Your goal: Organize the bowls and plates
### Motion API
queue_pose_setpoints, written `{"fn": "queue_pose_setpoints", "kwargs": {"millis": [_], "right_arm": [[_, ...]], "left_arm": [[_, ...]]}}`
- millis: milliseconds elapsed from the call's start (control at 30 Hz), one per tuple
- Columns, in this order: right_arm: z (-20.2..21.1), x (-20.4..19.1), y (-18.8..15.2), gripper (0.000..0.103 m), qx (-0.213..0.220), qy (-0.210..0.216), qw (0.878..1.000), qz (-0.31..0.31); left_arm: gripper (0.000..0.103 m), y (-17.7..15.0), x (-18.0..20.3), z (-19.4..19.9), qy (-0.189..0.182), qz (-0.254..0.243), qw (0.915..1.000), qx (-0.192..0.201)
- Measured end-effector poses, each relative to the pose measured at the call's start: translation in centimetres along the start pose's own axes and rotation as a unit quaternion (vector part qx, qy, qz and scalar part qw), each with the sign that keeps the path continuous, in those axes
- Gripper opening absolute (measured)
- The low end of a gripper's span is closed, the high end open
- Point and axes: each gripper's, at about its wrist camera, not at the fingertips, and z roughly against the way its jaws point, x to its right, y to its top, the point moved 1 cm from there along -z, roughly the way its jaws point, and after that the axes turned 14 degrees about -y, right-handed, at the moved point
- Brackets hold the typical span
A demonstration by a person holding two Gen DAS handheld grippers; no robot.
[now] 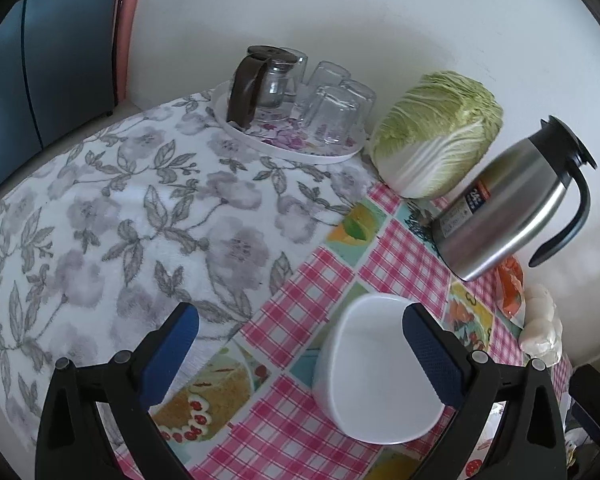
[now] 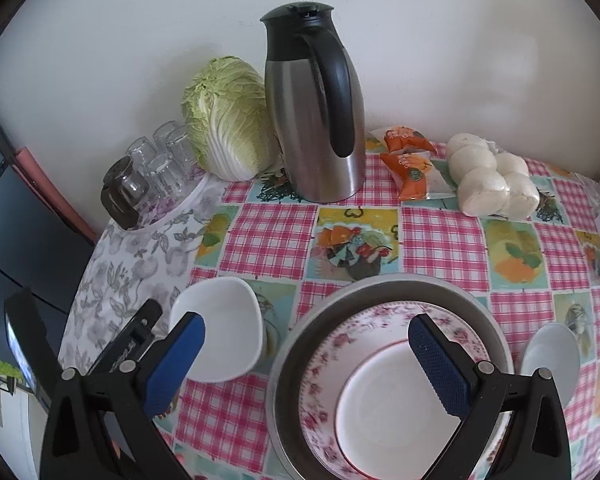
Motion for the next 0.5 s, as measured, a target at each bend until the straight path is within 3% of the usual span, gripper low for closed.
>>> {"fn": "queue_pose_setpoints", "kwargs": {"millis": [200,333,500], "right_arm": [[-1.7,-2.4,0.3,0.103,-0.007,-0.01,0.999,0.044],[-3.3,-3.9,0.3,0.103,-0.013,-0.025,0.995,0.093],[-5.0,-4.5,0.4,0.103,-0.024,-0.035,0.994,0.105]], "left_arm": [[0.102,0.7,-1.7,-0.2,-0.002,0.024,0.9997,0.003],[0.102,0.5,-3.3,-0.6,-0.013,0.062,0.9979,-0.012],[0.102,0.1,-4.5,-1.6,-0.024,0.088,0.9953,-0.033]]}}
